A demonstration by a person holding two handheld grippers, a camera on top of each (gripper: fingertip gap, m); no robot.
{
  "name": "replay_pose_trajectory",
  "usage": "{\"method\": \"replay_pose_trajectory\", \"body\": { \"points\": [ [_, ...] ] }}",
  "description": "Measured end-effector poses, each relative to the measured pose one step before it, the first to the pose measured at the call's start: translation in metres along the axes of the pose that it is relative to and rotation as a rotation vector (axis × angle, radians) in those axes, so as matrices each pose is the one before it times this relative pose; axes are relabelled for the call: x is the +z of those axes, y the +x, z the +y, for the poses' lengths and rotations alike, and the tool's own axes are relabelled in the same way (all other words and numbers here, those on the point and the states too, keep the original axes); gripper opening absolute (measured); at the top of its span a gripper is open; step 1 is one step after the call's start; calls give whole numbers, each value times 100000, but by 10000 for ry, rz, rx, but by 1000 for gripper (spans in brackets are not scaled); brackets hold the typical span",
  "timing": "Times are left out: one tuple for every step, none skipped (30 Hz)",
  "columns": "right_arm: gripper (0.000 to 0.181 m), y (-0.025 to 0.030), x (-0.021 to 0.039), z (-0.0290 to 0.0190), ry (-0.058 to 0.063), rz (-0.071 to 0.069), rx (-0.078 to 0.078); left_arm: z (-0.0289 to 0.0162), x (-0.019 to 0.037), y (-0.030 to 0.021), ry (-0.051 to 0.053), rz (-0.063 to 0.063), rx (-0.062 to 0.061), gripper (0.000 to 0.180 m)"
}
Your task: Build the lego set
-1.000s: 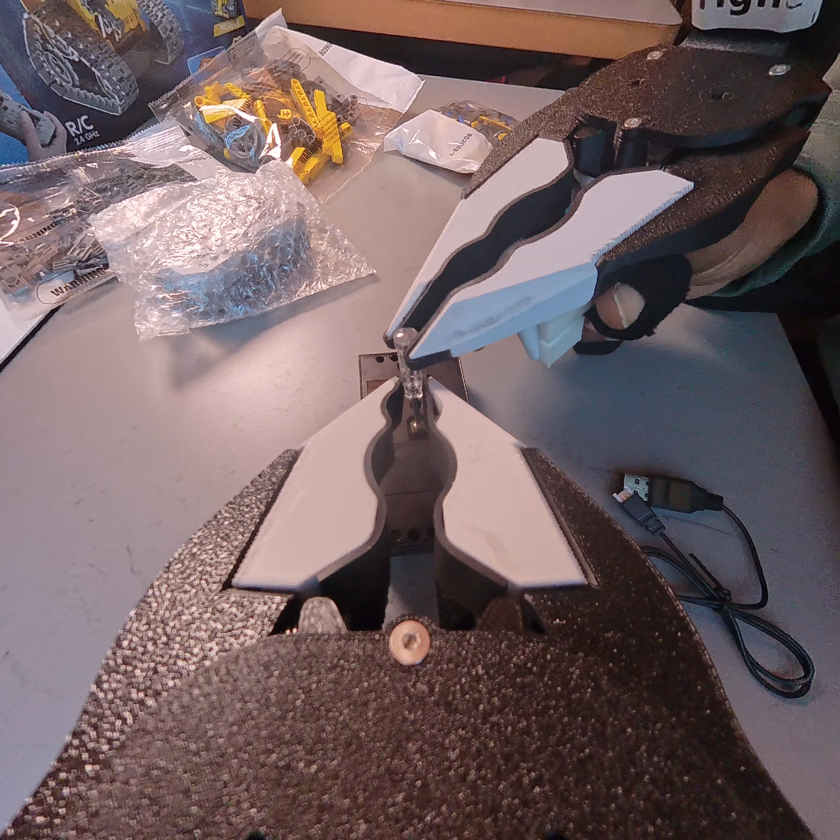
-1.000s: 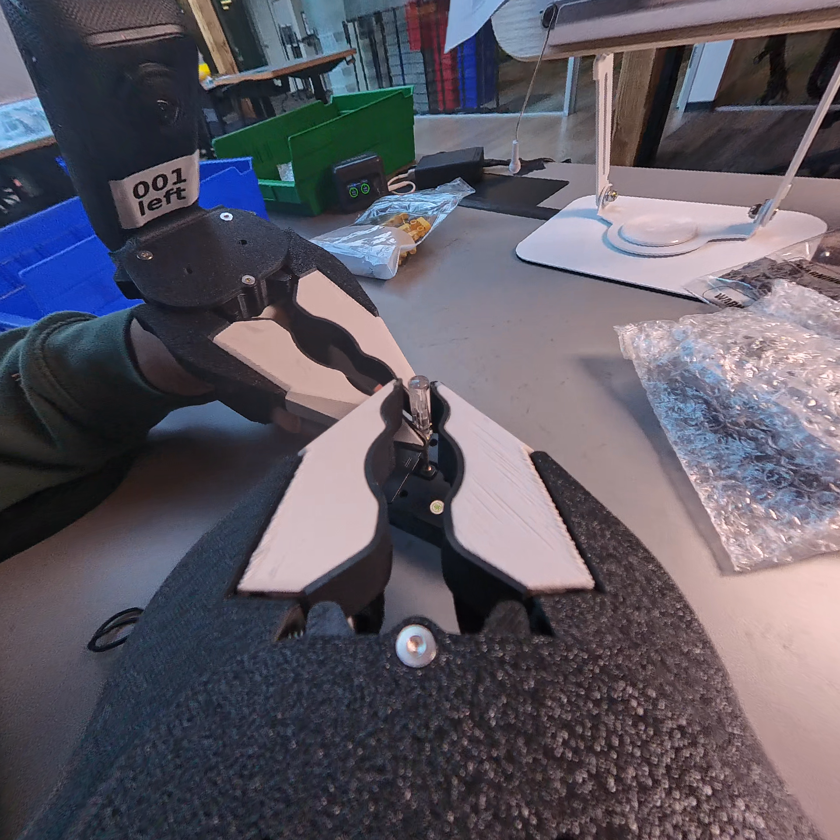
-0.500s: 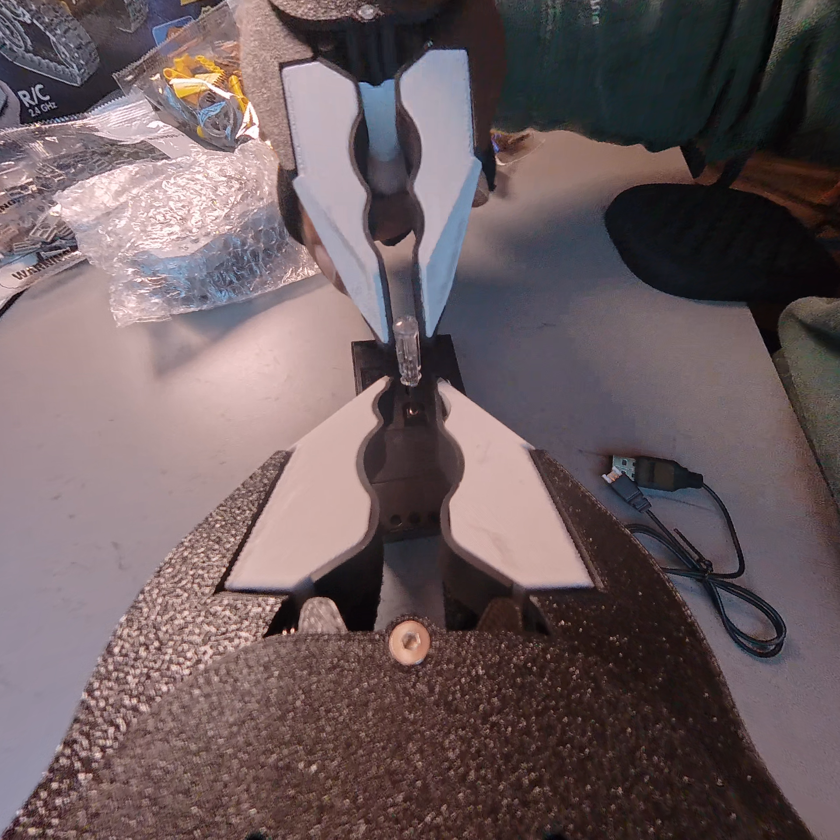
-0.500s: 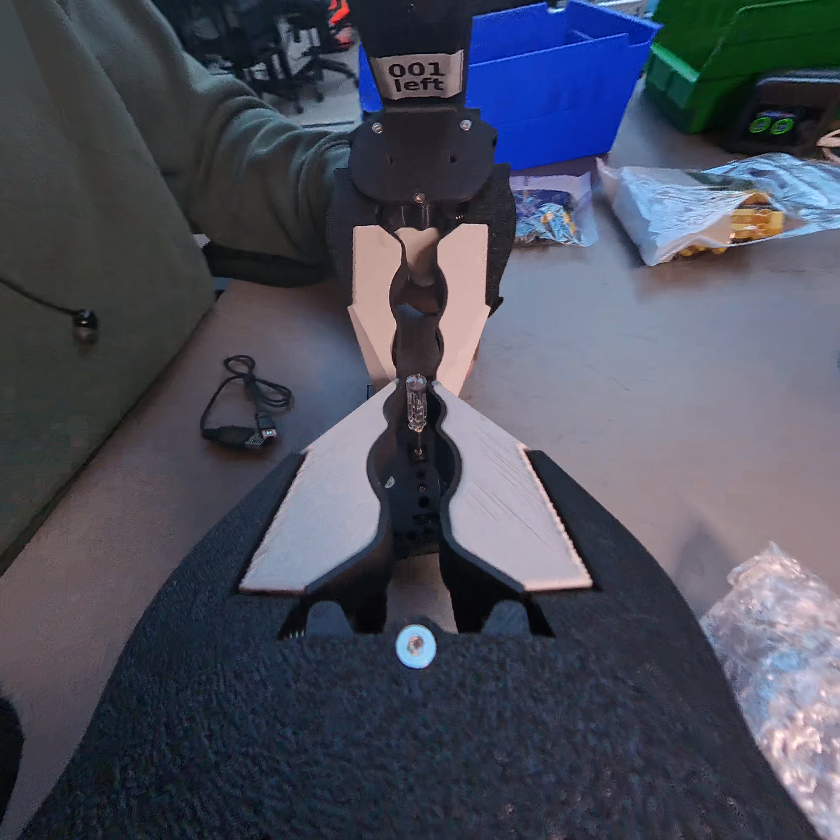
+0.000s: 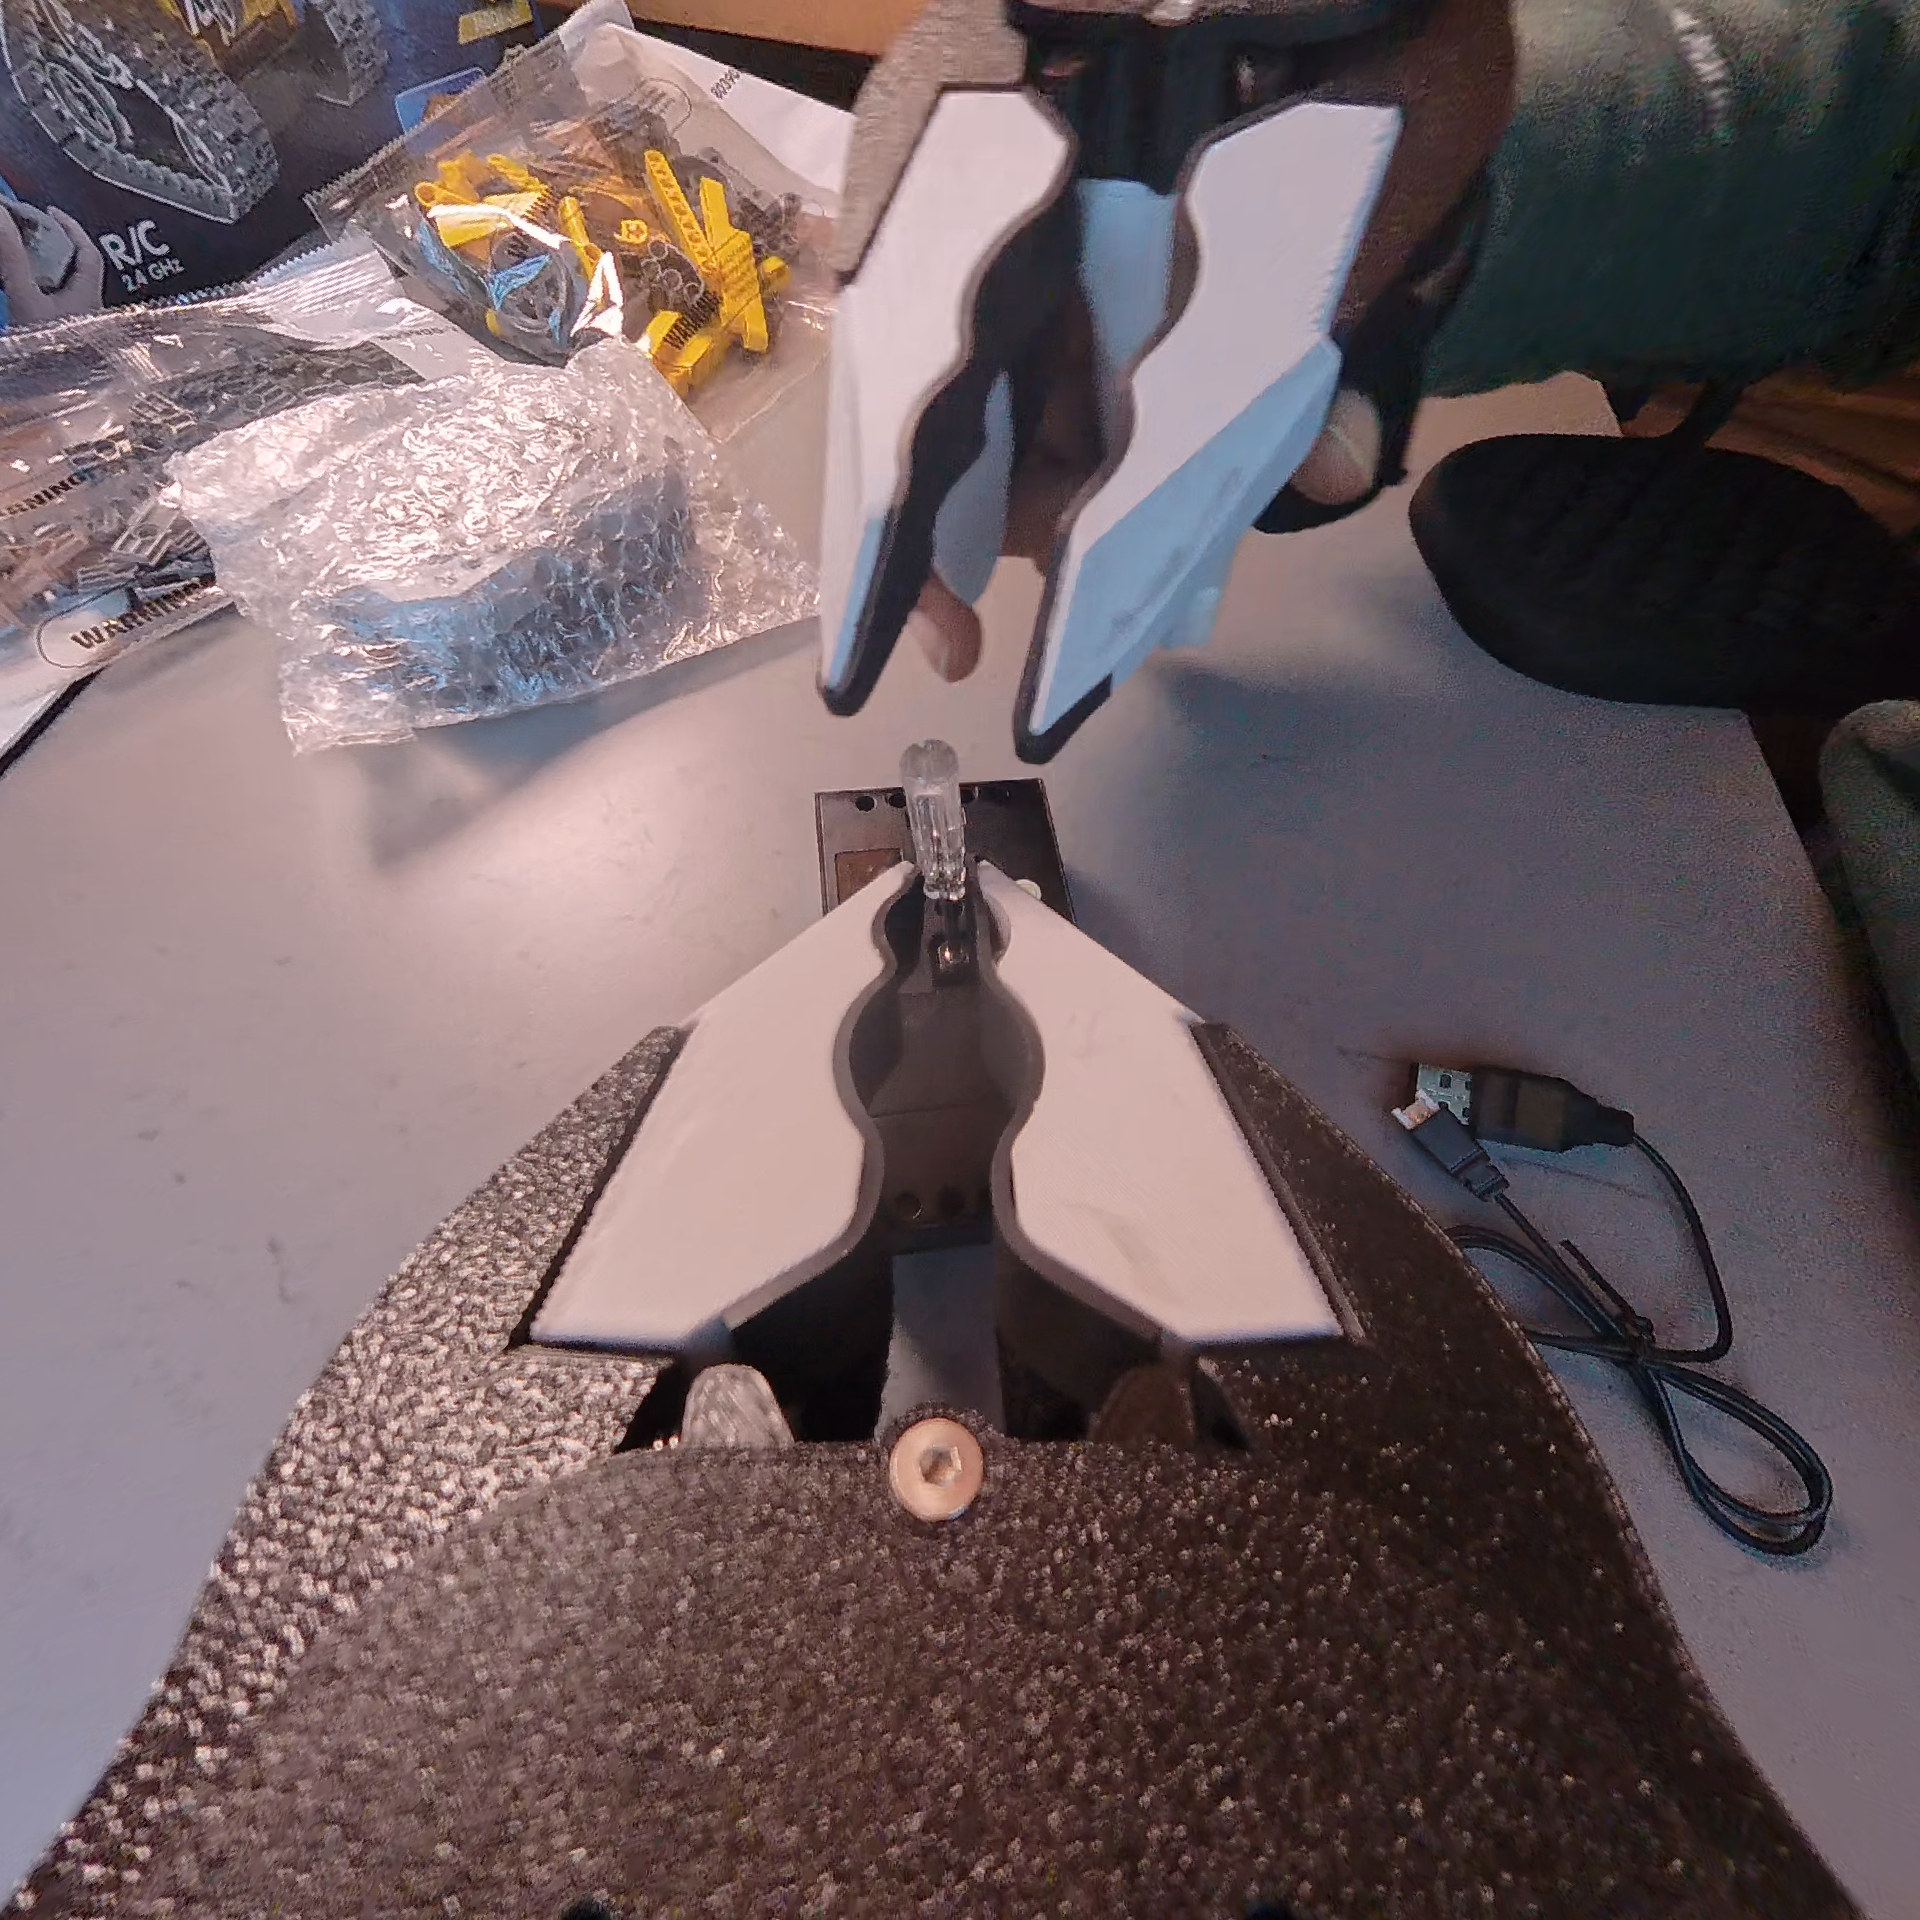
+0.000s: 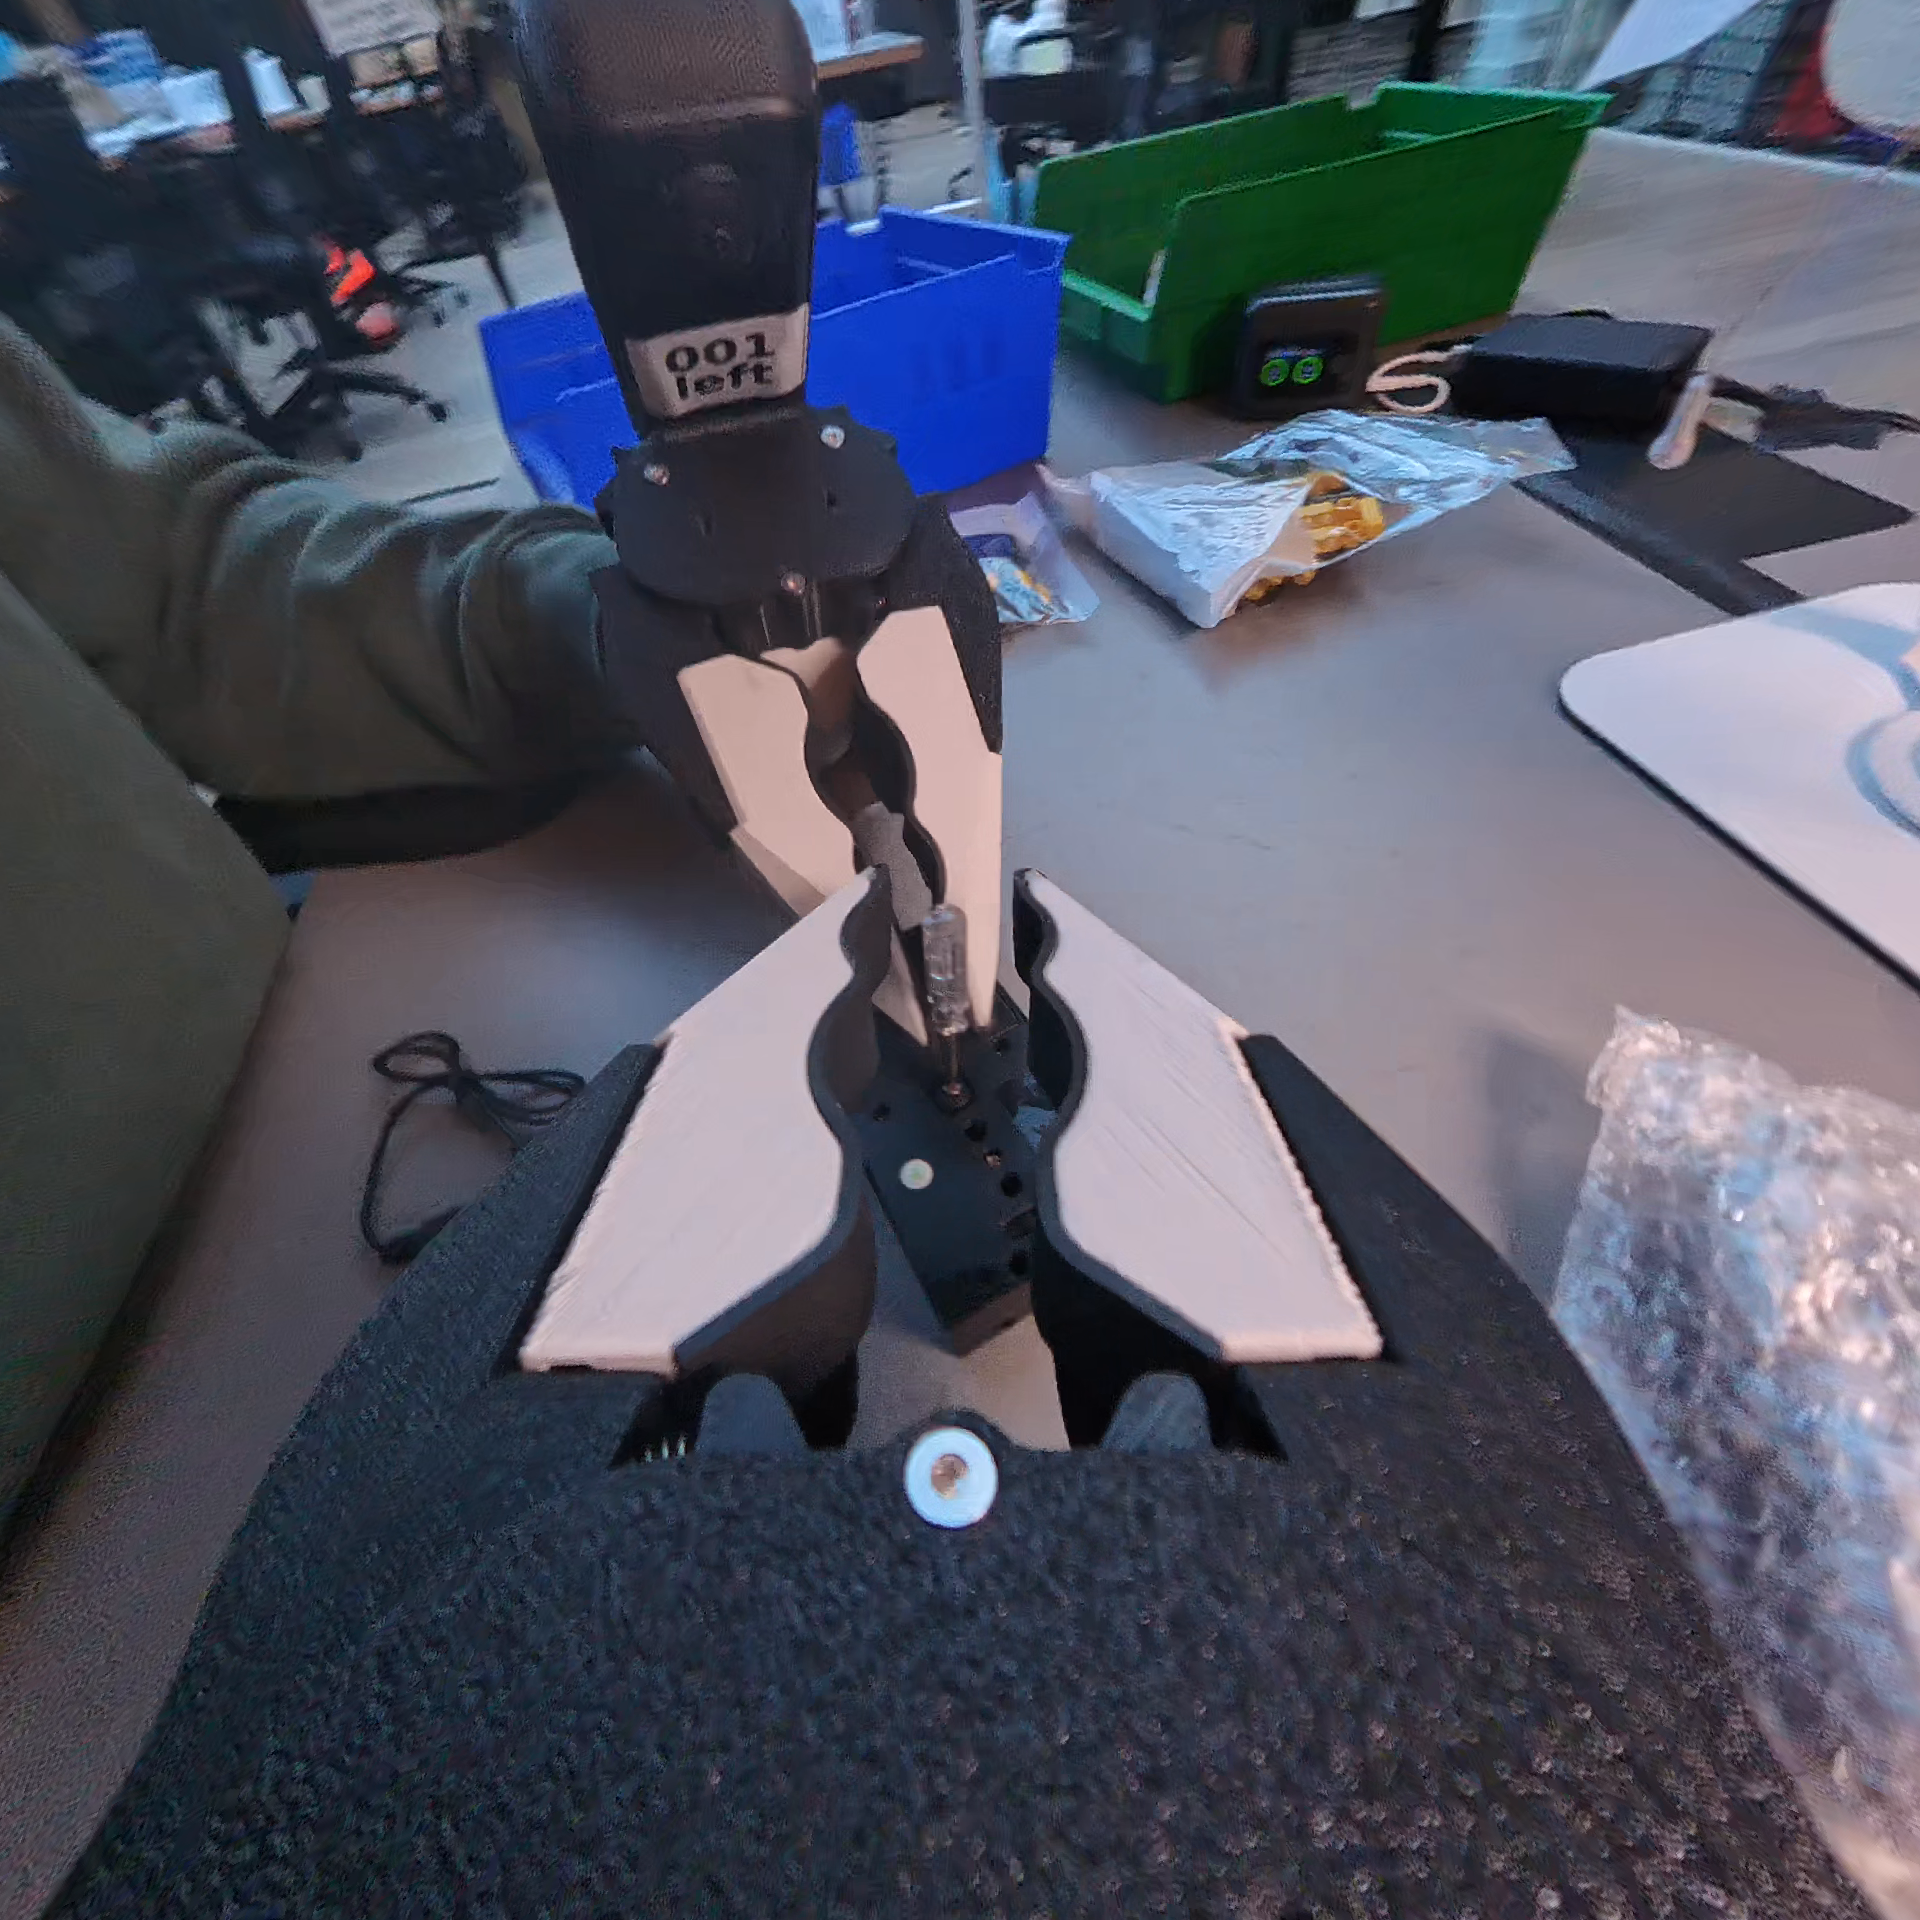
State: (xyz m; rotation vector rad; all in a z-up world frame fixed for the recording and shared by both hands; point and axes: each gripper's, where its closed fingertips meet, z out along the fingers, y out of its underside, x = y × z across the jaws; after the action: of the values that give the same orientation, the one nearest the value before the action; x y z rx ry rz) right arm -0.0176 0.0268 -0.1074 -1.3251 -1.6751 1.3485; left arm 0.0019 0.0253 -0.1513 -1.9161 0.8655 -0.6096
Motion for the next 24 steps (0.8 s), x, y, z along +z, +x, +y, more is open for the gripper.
{"method": "replay_pose_trajectory", "body": {
  "points": [
    [21,-407,-137,-220,192,707,421,3,0,-5,-2,-11,5,7],
    [21,-47,-83,187,3,914,402,5,-6,0,-1,-5,2,7],
    [21,72,-87,271,30,922,220,6,2,-8,-7,-10,1,7],
    [21,114,-105,228,105,837,143,-3,3,-10,-9,-14,5,7],
    [21,109,-17,292,62,679,151,-4,18,-4,-4,-13,6,7],
    [21,-11,74,296,56,439,205,-2,8,2,0,-13,-1,7],
    [22,21,121,196,115,319,213,-8,15,12,1,-5,-8,7],
    [23,67,166,207,94,249,111,-9,14,1,2,-4,-11,7],
    [23,-46,156,93,83,97,92,-7,17,-13,-2,-8,-10,6],
    [20,-125,60,-155,153,5,71,-2,17,9,-5,-7,0,7],
    [17,164,74,-64,30,156,-63,-7,7,2,-6,-13,12,7],
    [13,199,92,94,-86,132,-131,1,12,1,-5,-15,7,6],
    [9,66,78,158,-125,-16,42,0,6,7,-2,-1,-3,6],
    [7,78,6,-7,-2,-51,66,3,12,-5,2,1,-2,7],
    [7,40,7,7,-49,-114,-136,-1,14,-18,5,-8,-1,7],
    [6,26,36,-5,-105,-163,-269,7,-9,-29,-2,-15,2,7],
    [6,-37,83,-9,-154,-298,-272,38,-30,-25,-12,-6,6,7],
    [6,-107,99,-5,-189,-490,-282,49,-48,-5,-15,28,6,7],
    [6,-143,69,-12,-186,-657,-334,77,-38,28,-13,56,25,10],
    [6,-106,49,3,-151,-729,-378,13,-16,80,4,88,12,15],
    [6,-163,-5,16,-144,-799,-366,-31,-14,136,23,124,-13,18],
    [6,-289,-30,18,-138,-840,-412,-41,-37,183,35,138,6,18],
    [6,-140,-1,32,-109,-698,-516,-68,-39,143,53,109,28,18],
    [7,140,11,22,-69,-523,-478,-87,-41,34,60,32,14,18]
  ]
}}
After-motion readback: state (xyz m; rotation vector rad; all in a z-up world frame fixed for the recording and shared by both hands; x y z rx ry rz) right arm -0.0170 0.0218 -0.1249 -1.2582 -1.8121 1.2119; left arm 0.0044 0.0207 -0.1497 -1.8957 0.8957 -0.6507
